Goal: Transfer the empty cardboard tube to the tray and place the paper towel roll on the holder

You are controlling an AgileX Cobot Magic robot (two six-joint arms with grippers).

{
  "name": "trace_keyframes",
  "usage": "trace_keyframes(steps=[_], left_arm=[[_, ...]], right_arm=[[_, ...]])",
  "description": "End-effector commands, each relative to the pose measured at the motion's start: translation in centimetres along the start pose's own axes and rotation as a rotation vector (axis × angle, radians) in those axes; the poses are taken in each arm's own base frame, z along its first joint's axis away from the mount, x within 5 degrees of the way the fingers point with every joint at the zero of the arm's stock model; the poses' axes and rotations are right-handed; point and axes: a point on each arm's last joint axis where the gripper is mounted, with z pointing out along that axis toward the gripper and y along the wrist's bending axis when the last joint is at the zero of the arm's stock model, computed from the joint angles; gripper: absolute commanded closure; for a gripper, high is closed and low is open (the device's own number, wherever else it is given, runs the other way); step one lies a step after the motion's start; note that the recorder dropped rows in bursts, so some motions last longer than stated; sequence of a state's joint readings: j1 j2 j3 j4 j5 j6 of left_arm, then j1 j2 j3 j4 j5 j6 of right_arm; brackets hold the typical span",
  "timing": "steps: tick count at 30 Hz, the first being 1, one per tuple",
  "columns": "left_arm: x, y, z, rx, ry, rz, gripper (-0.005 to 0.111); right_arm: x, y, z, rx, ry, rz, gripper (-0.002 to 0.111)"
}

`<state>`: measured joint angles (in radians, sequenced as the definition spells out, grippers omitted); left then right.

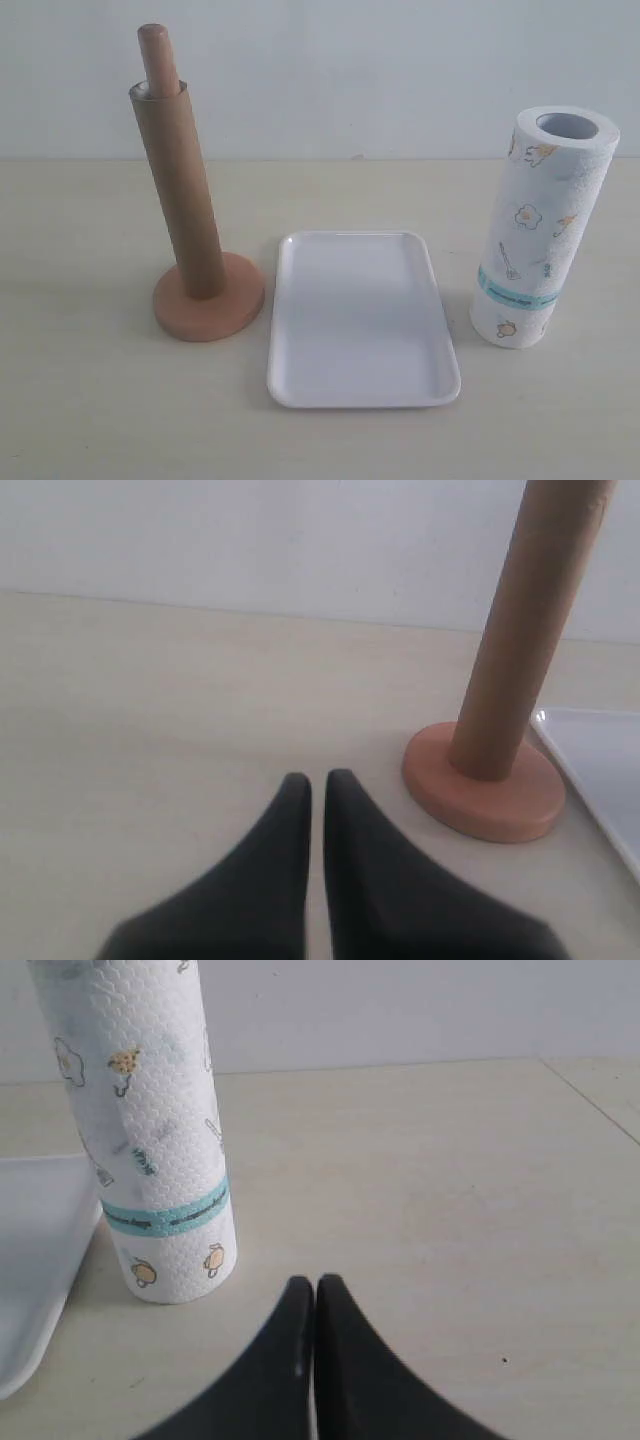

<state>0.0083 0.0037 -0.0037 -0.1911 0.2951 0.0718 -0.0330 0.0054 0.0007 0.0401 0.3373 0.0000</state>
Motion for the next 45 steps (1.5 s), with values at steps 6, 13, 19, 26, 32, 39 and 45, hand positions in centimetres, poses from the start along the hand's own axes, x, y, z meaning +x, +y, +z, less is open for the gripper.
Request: trace_keyframes(steps=[6,13,19,26,32,39,45], left_arm=[[0.1,0.0,0.0,0.009,-0.002,-0.002,0.102],[0.1,0.0,0.0,0.009,-0.002,-0.002,0.102],[-0.1,0.0,0.0,0.007,-0.023,-0.002,0.102],[-4.2,0.3,-1.0,-0.033,-0.486,0.017,0.102],[-8.8,-0.4,-2.3,-0.039,-0.593,0.121,0.102],[-11.6,-0.7,-1.1,-0.046,-0.570,0.158,0.102],[-12.1,-0.7,-1.2,-0.039,-0.631,0.129,0.102]], right_arm=[[-0.1,0.0,0.0,0.003,-0.009,0.004,0.108],[-0.1,0.0,0.0,0.003,-0.009,0.004,0.108],[-0.1,0.0,0.0,0.003,-0.009,0.004,0.108],[-0.1,0.0,0.0,0.004,-0.009,0.002,0.108],[-0.1,0.0,0.0,0.004,-0.009,0.002,0.108],[-0.1,0.0,0.0,0.004,-0.009,0.002,0.108],[-0.1,0.0,0.0,0.004,-0.009,0.002,0.108]])
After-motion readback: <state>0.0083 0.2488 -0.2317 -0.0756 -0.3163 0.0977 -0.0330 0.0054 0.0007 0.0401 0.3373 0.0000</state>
